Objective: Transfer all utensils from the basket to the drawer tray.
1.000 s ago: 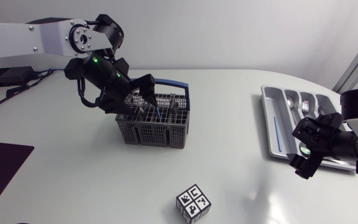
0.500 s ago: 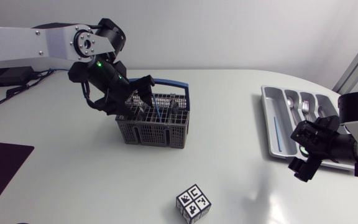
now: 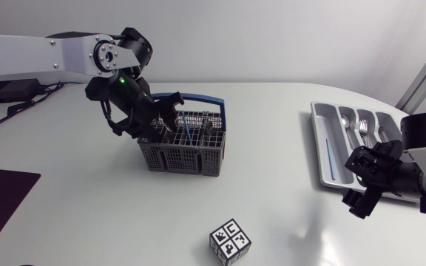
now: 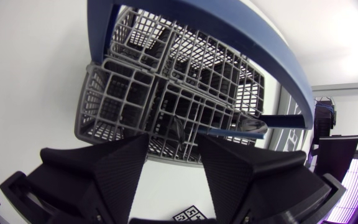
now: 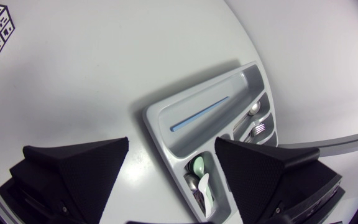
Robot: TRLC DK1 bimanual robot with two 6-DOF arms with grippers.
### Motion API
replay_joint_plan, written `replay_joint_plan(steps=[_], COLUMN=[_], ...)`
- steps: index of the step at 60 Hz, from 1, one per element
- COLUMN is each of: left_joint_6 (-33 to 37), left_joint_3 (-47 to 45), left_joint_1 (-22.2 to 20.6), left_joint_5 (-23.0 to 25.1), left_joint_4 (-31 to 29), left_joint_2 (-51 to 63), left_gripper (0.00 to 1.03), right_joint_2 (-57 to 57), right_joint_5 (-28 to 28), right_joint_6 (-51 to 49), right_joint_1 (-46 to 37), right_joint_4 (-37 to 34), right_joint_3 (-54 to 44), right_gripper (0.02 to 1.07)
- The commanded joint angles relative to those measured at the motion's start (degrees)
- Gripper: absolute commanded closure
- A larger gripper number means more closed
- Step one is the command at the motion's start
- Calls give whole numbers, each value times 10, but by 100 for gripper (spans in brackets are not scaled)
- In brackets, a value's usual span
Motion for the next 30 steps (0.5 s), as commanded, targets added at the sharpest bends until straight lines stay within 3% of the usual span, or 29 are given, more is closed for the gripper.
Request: replay_joint_plan(steps=[1,30], left_joint_6=[-22,-24], left_joint_3=[14,41], left_joint_1=[-5,-13], left_joint_5=[-6,-18], left_joint_4=[-11,-12], left_joint_2=[16,26], left_gripper=[59,94], right_joint_2=[5,10], right_joint_5=[4,4], right_joint_6=[5,3], right_joint_1=[5,5], right_joint_4=[1,15], right_joint_3=[-15,-27], right_gripper=[7,7])
